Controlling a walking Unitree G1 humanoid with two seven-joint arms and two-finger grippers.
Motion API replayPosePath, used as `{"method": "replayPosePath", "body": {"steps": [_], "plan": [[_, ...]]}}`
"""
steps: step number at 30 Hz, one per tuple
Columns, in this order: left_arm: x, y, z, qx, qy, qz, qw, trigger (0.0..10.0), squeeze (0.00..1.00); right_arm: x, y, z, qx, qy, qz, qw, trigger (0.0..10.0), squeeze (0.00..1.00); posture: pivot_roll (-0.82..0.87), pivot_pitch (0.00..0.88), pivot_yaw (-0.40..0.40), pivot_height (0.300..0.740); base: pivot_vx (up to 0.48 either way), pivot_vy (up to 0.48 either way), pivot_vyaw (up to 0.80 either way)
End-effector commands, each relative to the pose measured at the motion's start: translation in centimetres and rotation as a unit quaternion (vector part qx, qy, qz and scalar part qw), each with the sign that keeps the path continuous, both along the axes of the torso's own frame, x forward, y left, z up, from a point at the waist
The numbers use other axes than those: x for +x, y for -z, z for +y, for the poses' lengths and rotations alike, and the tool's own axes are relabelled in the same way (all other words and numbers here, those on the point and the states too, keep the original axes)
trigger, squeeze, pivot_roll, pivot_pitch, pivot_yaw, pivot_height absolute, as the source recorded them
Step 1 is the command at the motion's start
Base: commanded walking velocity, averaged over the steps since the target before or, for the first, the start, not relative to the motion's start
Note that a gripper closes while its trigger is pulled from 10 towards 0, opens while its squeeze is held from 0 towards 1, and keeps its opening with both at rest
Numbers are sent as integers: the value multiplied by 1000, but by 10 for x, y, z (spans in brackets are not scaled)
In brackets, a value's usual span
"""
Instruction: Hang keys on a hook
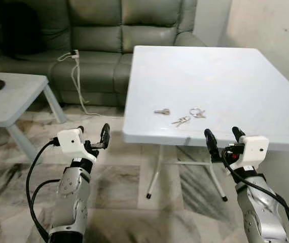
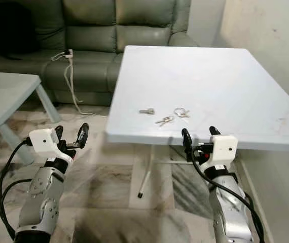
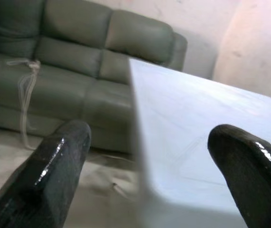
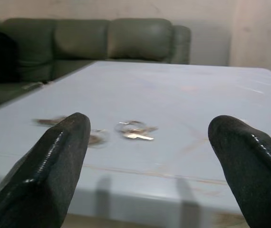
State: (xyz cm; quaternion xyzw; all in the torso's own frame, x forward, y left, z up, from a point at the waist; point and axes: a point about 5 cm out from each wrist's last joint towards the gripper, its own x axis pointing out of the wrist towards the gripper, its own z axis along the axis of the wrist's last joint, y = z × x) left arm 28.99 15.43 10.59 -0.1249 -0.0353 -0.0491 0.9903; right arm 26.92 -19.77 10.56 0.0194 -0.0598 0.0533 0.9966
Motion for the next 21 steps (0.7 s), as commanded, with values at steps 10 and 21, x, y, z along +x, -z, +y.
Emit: {"method": "replayPosePath", "body": {"steps": [10,21], "plan": [[0,-3,-3,2,6,-3,1000,10000,0,0,-4,-2,-1,1,-4,1000,10000,0,-10,0,-54,740,369,0,0],[0,-3,-3,-1,3,-1,1000,10000,0,1,-4,-2,-2,-3,-2,1000,10000,0,-6,0,-57,740,360,0,0]]}}
